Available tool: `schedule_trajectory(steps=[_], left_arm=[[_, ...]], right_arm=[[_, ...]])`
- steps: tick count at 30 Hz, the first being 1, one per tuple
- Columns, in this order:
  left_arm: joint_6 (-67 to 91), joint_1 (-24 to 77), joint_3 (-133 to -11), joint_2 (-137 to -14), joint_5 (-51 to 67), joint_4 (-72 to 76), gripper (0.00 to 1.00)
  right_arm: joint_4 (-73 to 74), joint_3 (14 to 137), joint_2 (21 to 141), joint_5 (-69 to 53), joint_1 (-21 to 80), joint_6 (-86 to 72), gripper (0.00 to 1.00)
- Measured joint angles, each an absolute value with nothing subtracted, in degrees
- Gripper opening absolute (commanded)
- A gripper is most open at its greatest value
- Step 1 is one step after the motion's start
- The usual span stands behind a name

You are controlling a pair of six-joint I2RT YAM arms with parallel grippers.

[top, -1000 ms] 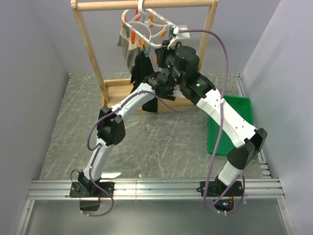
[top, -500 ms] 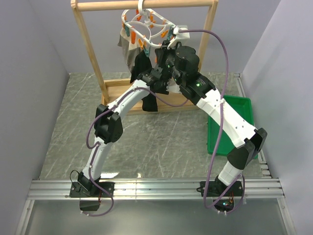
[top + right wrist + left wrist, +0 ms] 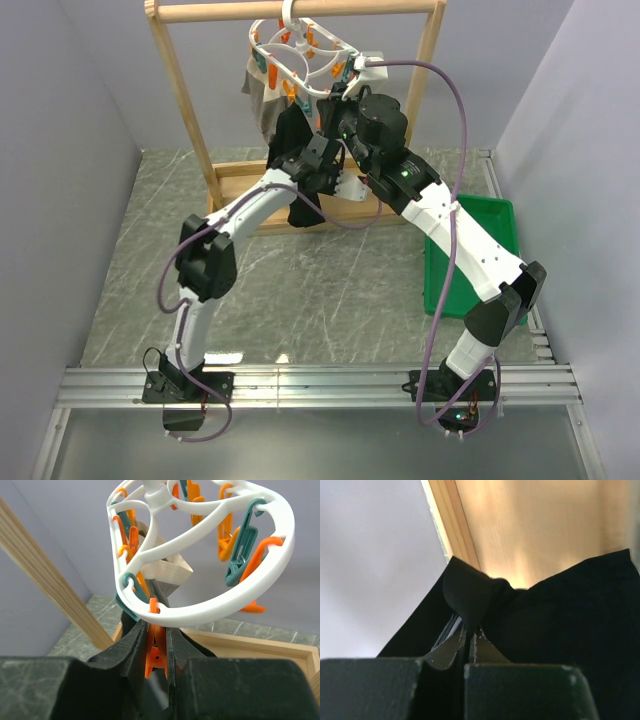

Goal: Clip the underwear to the hanger

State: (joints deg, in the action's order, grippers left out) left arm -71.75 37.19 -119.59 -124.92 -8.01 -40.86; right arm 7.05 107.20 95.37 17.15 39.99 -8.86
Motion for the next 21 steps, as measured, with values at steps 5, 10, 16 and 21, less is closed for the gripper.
schedule_trajectory(steps=[5,10,16,21], left_arm=[[-72.6,37.3,-105.0,-112.8,-3.8,-34.3,0.0],[-73.5,37.3,-92.7,-101.7,0.5,-25.4,0.0],[-72.7,35.9,-78.0,-90.5,7.7,-13.7,0.0],[-68.0,32.7,-70.9,-85.3,13.2,-5.4,0.0]], right_arm=[[7.0,107.2,95.4,17.1,40.0,-9.1,0.0],[7.1,107.2,95.4,17.1,39.8,-9.9,0.0],[7.3,107.3,95.4,16.7,39.0,-11.5,0.0],[7.5,107.3,95.4,15.7,38.3,-12.7,0.0]])
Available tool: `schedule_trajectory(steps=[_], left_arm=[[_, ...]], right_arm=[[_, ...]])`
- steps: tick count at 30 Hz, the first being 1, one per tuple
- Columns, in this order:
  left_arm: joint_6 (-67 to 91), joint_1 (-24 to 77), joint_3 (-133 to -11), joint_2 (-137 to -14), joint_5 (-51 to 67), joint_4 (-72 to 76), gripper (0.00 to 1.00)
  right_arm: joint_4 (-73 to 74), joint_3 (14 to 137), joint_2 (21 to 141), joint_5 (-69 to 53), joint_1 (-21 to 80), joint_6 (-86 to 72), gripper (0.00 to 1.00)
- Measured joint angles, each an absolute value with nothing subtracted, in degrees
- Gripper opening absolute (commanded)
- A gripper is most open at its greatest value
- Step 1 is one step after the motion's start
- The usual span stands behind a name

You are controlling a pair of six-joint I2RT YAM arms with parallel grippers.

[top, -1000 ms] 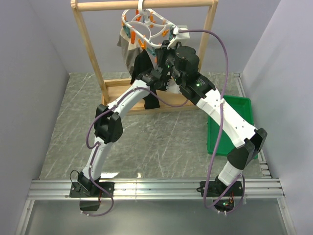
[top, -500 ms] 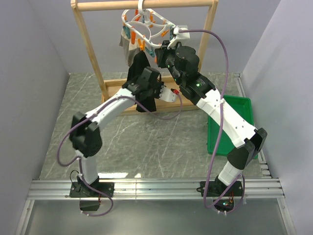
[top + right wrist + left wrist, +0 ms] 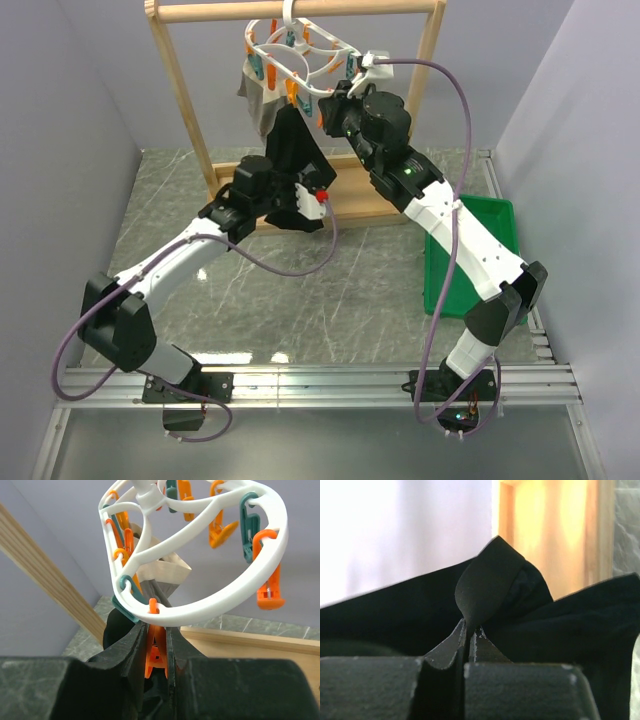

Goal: Clip the underwear to the hanger

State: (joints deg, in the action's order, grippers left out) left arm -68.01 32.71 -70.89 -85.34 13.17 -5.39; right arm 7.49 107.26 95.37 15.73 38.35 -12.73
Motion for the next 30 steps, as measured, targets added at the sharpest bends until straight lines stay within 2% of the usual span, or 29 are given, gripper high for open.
schedule_trajectory(steps=[16,30], left_arm=[[-39.7,19.9,-66.6,-77.8,31.5,17.3,0.0],[-31.6,17.8,-65.1,-77.7,43.8,25.7,0.0]], right_arm=[[5.5,104.8,95.2,2.4,34.9,-17.8,0.0],[2.0,102.6,94.9,-6.5,32.1,-25.7,0.0]])
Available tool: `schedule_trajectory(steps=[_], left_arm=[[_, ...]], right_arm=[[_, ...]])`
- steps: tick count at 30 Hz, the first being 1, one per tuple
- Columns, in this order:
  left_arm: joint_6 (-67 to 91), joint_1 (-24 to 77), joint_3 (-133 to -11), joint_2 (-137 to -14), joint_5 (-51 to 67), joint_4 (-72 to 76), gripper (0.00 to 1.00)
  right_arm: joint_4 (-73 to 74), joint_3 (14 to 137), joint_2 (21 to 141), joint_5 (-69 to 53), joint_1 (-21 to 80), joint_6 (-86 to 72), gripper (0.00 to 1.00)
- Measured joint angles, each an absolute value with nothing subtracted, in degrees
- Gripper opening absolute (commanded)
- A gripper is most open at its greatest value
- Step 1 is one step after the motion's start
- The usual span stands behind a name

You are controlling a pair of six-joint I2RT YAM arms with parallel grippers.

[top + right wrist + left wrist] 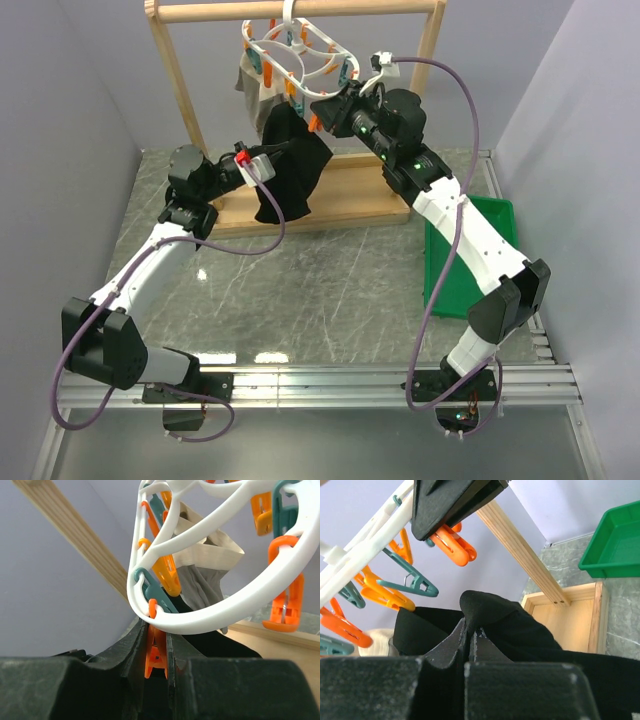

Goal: Clip the underwear to the hanger

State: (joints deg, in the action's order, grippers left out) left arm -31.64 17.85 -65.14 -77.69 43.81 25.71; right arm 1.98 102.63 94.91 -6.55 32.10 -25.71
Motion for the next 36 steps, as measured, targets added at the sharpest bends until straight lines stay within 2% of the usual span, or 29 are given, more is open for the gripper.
schedule_trajectory(steps=[16,36], left_arm=[[-45.4,24.0,-60.9,-74.7,34.8,27.1,0.0],[-60.8,30.0,-58.8,-76.0,21.8,35.8,0.0]], right_arm=[[9.3,107.8,95.7,3.9,35.8,-22.5,0.0],[11.3,109.2,96.9,7.1,37.0,-20.5,0.0]])
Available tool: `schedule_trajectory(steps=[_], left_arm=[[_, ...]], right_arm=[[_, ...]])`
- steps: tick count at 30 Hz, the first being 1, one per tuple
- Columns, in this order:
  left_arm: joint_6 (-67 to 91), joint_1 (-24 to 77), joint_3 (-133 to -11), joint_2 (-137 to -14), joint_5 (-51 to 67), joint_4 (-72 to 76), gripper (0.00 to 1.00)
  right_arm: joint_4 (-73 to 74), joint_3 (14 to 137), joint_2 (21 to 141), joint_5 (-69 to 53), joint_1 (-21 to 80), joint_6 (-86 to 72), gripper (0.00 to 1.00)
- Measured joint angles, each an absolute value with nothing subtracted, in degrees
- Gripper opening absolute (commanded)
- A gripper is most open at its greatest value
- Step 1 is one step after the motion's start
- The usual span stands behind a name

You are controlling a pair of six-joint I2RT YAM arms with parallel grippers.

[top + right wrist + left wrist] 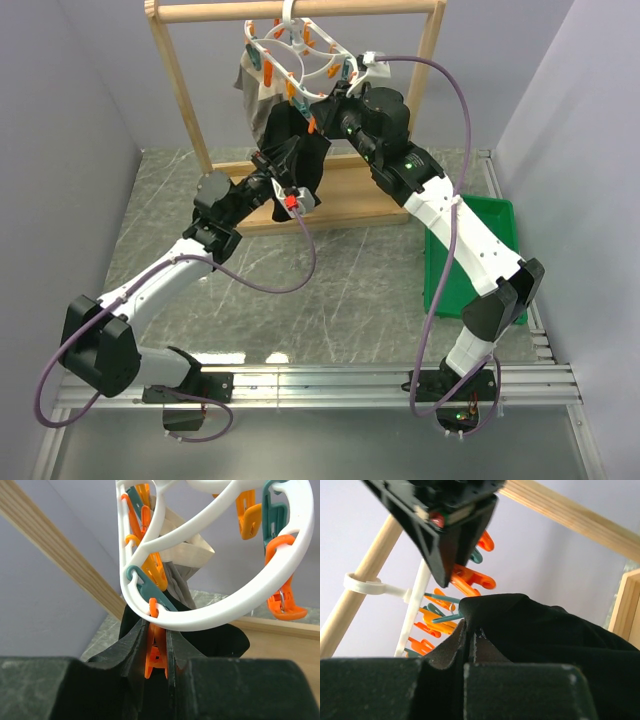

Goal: Clip the underwear to the hanger

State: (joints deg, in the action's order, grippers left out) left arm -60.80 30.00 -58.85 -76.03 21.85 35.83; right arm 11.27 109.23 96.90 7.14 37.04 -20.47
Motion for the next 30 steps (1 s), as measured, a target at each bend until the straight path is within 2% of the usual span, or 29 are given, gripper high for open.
schedule_trajectory(steps=[30], left_arm=[[-71.5,32.8,-57.2,-80.9,15.7,41.0,0.0]], right_arm=[[12.6,109.9,97.4,9.8,38.0,-19.8,0.0]])
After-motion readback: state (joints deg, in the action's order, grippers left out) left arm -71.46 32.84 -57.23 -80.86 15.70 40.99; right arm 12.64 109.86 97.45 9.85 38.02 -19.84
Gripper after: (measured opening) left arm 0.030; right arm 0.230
